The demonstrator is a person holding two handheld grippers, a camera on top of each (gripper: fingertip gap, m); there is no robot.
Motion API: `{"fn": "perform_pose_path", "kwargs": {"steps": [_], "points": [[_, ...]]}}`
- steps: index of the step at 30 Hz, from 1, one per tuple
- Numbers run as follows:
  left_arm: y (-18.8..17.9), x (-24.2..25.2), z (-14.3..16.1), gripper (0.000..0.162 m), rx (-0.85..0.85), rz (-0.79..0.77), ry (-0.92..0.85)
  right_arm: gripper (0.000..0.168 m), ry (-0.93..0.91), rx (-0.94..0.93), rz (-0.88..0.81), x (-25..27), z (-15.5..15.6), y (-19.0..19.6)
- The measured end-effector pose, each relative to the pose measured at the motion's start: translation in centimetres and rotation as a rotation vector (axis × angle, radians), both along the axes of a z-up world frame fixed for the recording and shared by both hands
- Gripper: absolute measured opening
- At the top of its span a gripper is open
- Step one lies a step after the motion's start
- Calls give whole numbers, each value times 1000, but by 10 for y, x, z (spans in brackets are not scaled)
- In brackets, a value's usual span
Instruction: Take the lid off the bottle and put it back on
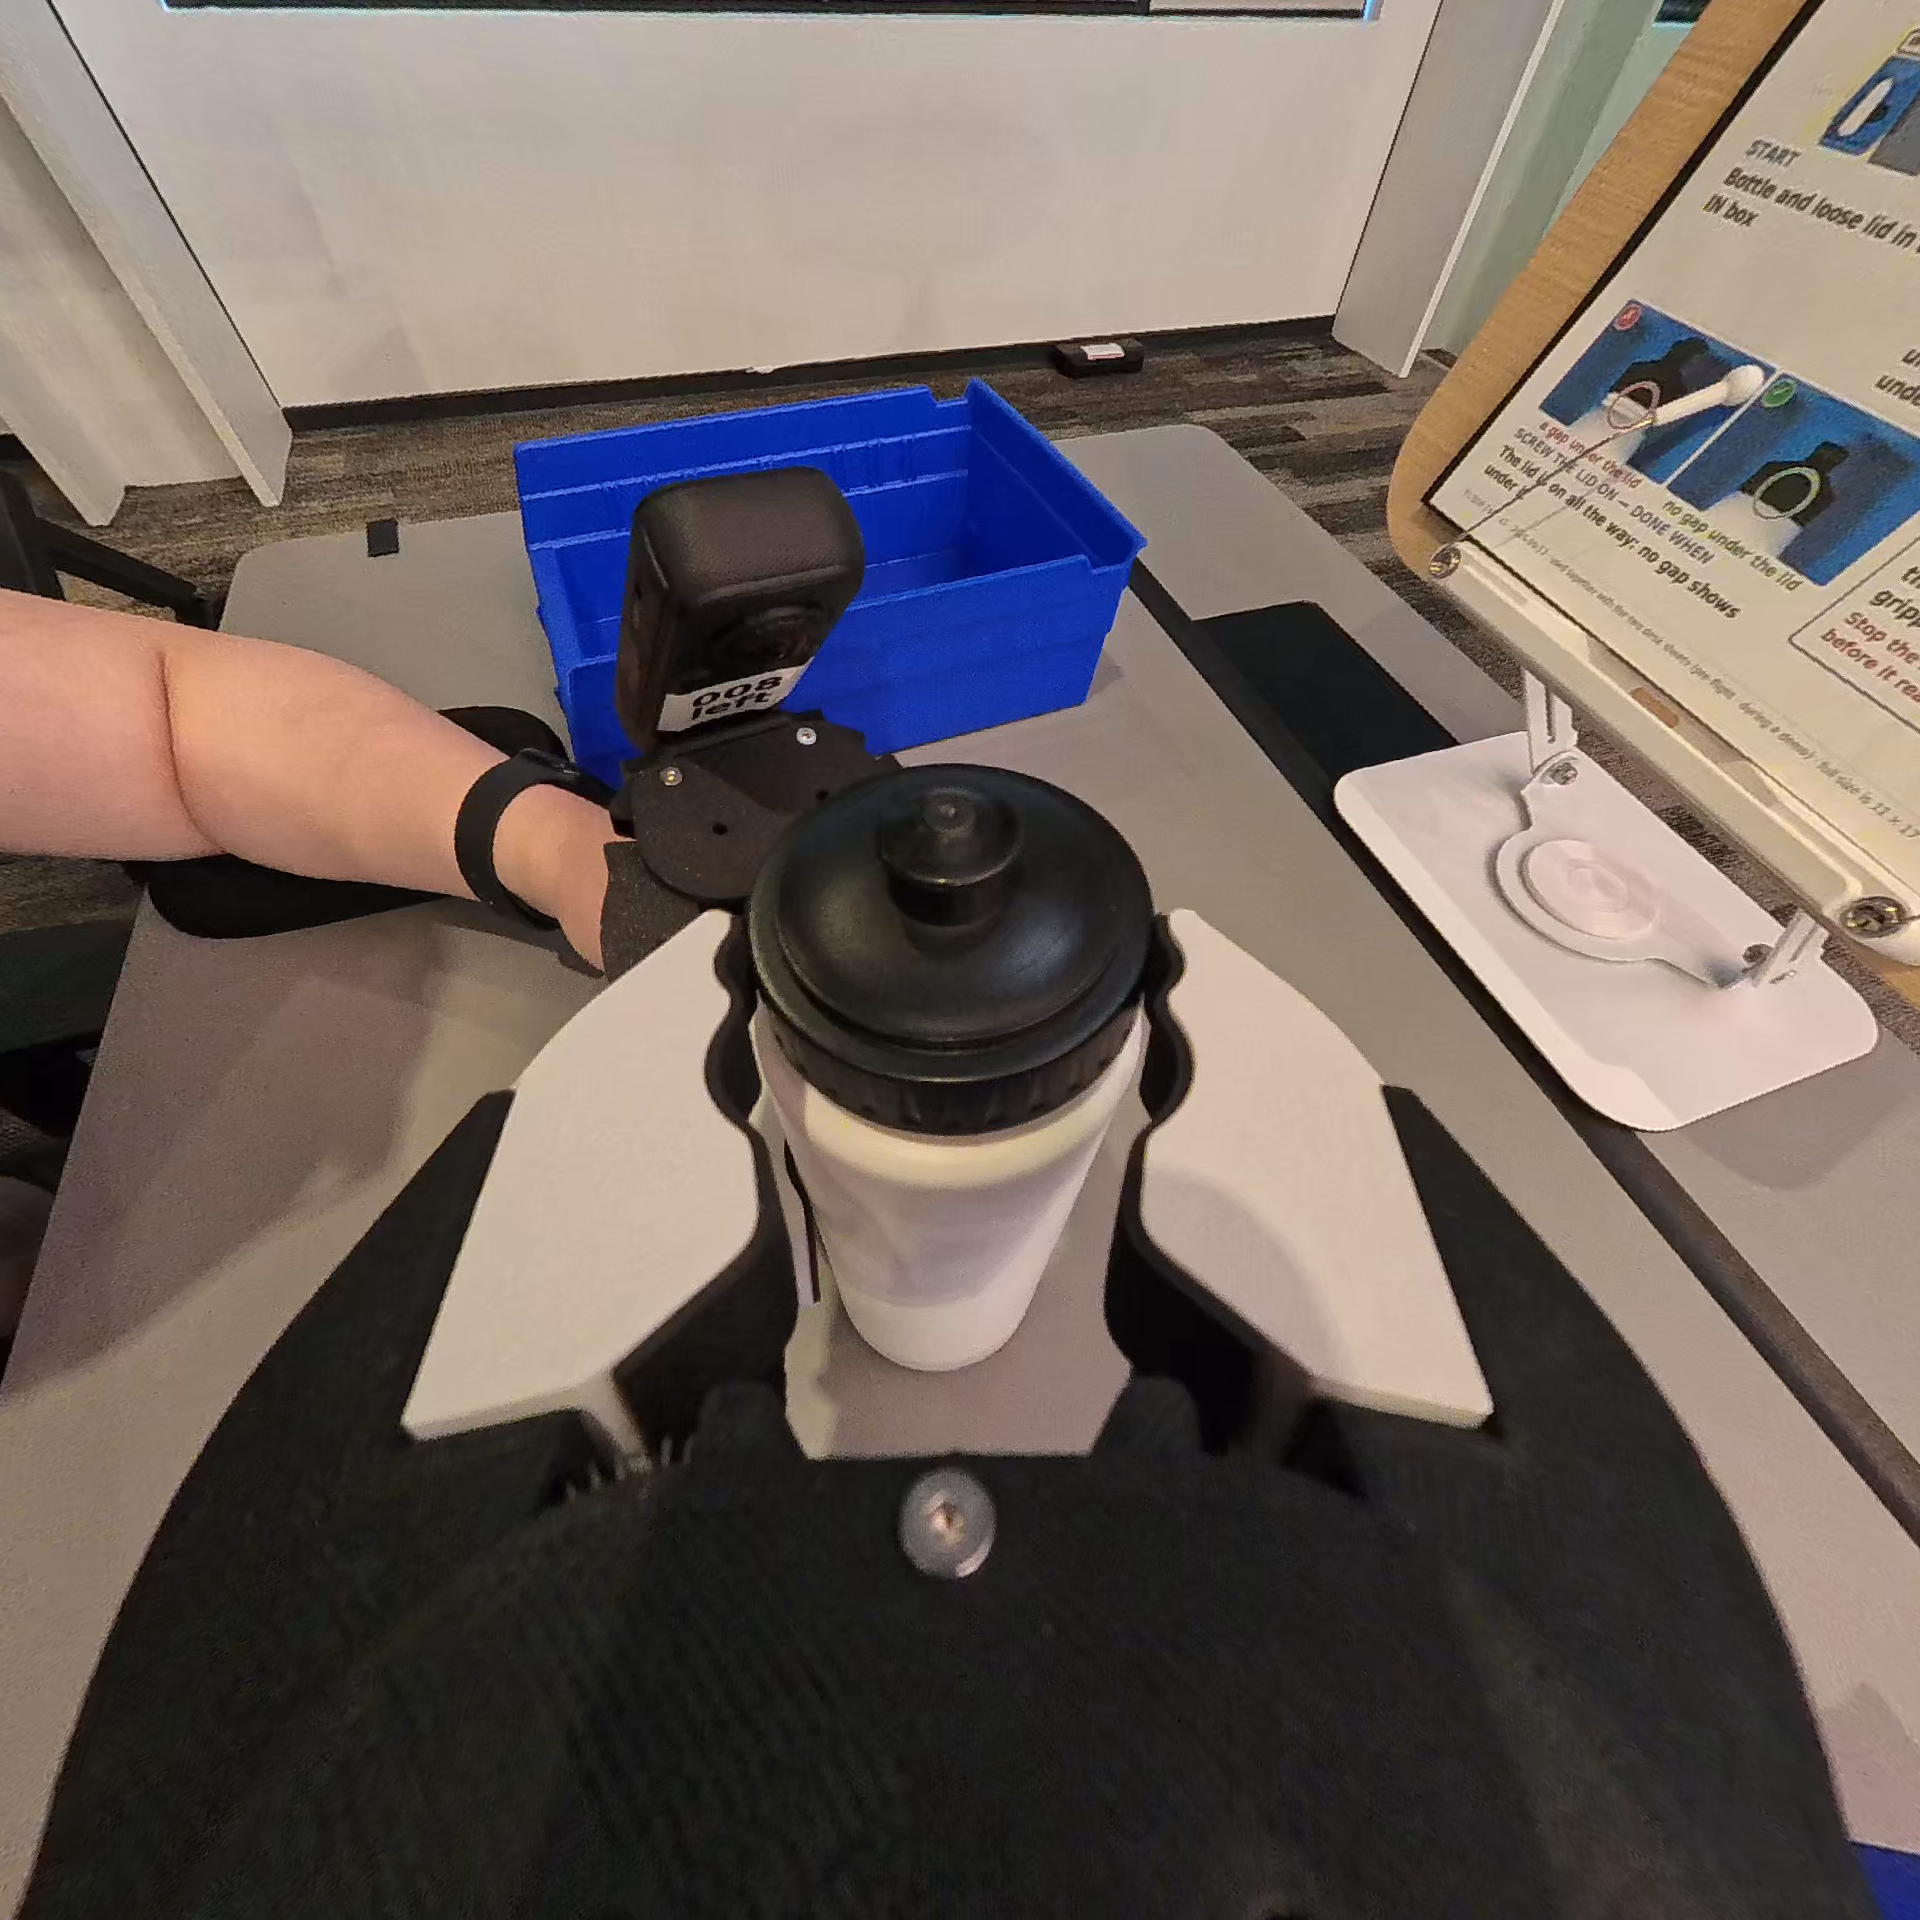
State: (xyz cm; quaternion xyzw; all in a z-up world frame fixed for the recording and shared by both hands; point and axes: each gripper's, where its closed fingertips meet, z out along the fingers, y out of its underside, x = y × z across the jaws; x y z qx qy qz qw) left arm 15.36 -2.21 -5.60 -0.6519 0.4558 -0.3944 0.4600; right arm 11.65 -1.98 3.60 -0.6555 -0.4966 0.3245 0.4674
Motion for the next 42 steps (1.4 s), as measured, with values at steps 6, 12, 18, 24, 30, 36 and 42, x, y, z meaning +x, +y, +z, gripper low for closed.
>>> {"fn": "perform_pose_path", "kwargs": {"steps": [6,12,18,24,30,36,42], "points": [[1,0,0,86,2,2,3,75,15,18,-15,-2,2,1],[1,0,0,86,1,10,1,74,21,-24,-15,-1,2,1],[8,-2,-2,86,10,197,71,74,-7,-20,-67,2,0,5],[1,2,11,102,136,119,17,74,-8,-36,-50,5,0,4],[2,-2,25,84,8,11,-112,74,-8,-42,-40,6,1,4],[8,-1,23,83,10,146,-60,74,-18,-60,-105,8,0,9],[12,-1,16,83,122,320,84,74,-36,-62,-115,12,0,9]]}}
